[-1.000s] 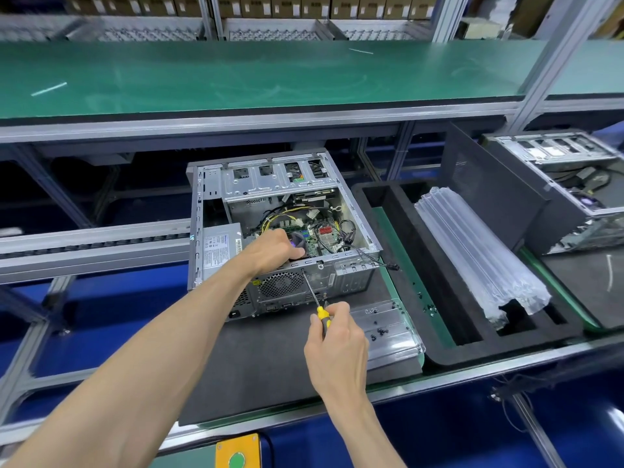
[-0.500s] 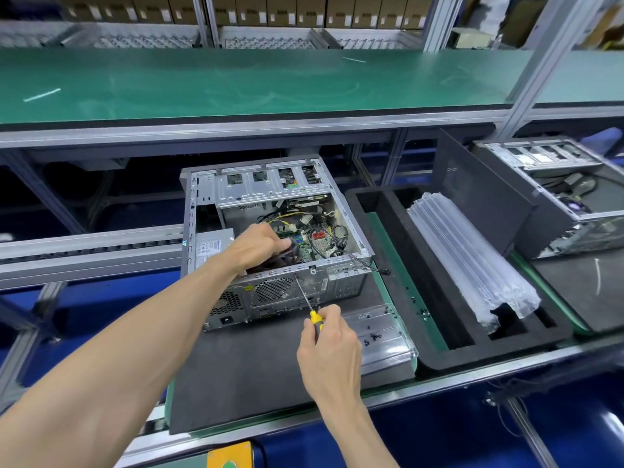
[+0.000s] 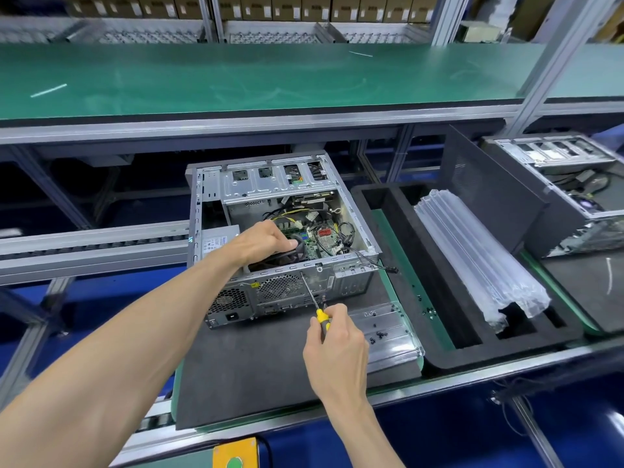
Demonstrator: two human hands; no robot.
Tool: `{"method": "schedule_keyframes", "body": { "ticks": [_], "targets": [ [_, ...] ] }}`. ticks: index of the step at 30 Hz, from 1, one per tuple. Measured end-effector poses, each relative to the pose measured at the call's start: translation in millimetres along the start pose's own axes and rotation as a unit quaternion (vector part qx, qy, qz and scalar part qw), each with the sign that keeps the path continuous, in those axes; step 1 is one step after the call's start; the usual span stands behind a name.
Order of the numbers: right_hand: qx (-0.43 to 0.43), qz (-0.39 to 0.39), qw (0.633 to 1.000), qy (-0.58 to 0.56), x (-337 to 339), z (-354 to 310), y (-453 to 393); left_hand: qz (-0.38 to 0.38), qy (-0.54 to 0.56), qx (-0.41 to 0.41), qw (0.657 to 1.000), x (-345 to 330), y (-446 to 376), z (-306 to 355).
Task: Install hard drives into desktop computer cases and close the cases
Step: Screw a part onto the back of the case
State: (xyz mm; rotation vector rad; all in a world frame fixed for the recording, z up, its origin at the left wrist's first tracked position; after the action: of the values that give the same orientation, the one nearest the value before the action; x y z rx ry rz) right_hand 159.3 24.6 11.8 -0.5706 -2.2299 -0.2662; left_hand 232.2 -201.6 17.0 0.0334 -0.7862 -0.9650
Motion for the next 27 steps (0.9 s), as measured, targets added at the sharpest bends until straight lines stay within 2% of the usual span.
{"method": "schedule_keyframes", "body": {
  "ticks": [6, 12, 20, 27],
  "targets": [
    [0.002, 0.007, 1.0, -0.01, 0, -2, 1, -0.039, -0.072, -0.004, 0.997, -13, 3, 8],
    [0.01, 0.013, 1.0, -0.002, 1, -3, 1, -0.047, -0.057, -0.014, 0.997, -17, 3, 12],
    [0.005, 0.024, 1.0, 0.004, 2, -4, 2, -0.079, -0.053, 0.03, 0.995, -26, 2, 11],
    [0.001, 0.023, 1.0, 0.007, 3, -4, 2, -0.078, -0.032, 0.017, 0.996, -25, 1, 9]
  ]
}}
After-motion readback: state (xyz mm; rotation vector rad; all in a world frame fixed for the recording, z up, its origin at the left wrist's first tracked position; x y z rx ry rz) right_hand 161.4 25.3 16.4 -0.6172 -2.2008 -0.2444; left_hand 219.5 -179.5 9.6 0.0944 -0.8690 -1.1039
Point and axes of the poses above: each hand's wrist, its own y-axis away from the middle knuckle, its own x-axis out of the back of the hand, z = x × y, the point moved 9 cm from there along -y, towards the middle knuckle, and after that the axes turned 10 degrees about -z, right-handed, at the moved point
